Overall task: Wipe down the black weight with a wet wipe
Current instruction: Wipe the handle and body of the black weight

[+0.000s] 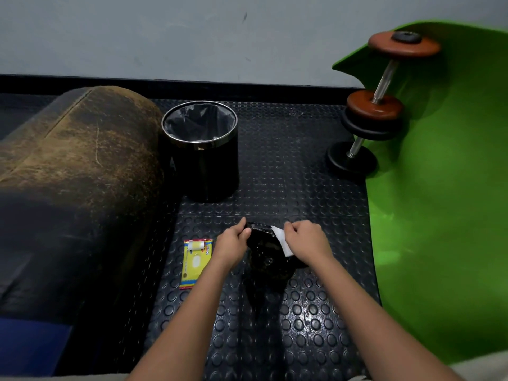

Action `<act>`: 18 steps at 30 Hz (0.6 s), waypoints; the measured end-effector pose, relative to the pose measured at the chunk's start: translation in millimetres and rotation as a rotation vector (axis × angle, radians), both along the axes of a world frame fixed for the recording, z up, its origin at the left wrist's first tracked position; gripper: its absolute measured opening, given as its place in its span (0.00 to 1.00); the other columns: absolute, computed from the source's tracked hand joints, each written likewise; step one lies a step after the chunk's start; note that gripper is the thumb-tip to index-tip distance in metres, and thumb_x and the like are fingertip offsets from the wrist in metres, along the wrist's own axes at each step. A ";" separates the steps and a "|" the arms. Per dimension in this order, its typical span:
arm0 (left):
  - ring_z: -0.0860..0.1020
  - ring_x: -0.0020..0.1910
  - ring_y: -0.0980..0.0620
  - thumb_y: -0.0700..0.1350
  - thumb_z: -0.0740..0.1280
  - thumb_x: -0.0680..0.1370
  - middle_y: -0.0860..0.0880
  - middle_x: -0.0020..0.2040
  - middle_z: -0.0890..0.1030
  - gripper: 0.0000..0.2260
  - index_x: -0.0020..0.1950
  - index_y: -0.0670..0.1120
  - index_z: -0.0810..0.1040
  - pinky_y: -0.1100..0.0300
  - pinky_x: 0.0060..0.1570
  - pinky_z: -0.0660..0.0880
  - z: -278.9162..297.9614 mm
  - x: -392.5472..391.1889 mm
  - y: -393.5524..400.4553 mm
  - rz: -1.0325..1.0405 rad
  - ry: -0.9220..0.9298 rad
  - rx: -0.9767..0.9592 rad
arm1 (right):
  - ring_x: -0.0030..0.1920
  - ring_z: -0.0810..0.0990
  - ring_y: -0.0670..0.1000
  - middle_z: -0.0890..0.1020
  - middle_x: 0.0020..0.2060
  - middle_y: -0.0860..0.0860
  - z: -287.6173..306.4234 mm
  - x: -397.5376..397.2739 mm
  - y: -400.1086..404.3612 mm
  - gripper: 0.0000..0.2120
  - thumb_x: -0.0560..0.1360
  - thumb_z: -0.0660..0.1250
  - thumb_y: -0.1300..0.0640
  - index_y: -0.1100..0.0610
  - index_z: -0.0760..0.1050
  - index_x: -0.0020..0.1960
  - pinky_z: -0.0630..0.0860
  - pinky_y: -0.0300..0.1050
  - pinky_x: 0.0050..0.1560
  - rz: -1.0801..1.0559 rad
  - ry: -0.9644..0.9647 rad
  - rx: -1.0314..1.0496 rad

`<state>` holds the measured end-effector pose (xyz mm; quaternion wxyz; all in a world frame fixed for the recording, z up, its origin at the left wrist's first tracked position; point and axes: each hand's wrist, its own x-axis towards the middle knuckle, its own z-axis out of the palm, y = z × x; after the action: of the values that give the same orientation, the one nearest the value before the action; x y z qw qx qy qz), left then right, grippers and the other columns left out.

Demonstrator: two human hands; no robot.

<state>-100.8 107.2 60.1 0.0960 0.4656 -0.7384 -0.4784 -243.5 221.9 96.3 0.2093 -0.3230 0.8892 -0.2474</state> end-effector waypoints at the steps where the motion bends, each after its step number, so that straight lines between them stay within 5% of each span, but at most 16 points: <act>1: 0.69 0.69 0.47 0.50 0.57 0.82 0.47 0.71 0.70 0.21 0.75 0.53 0.62 0.54 0.66 0.68 0.2 -1.6 -1.3 0.008 -0.001 0.007 | 0.26 0.68 0.51 0.70 0.24 0.51 3.0 -0.4 -5.7 0.23 0.81 0.57 0.51 0.57 0.63 0.28 0.62 0.43 0.27 0.023 -0.010 0.016; 8: 0.70 0.69 0.49 0.53 0.61 0.80 0.47 0.69 0.73 0.22 0.73 0.50 0.67 0.57 0.66 0.67 -9.3 -3.6 -12.3 0.079 0.024 0.094 | 0.29 0.70 0.50 0.72 0.27 0.49 2.3 7.7 -31.2 0.23 0.82 0.56 0.49 0.55 0.63 0.29 0.63 0.44 0.31 0.134 -0.145 0.018; 18: 0.72 0.67 0.50 0.58 0.60 0.79 0.48 0.67 0.76 0.23 0.70 0.47 0.72 0.58 0.65 0.67 -19.7 -26.5 -8.2 0.149 0.078 0.163 | 0.41 0.72 0.54 0.75 0.39 0.55 3.5 -10.5 -2.0 0.17 0.81 0.54 0.54 0.58 0.67 0.34 0.64 0.48 0.38 -0.002 -0.283 0.106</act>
<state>-127.3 99.0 40.4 0.1215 0.5065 -0.6561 -0.5461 -254.0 219.9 99.8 0.3490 -0.2725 0.8629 -0.2436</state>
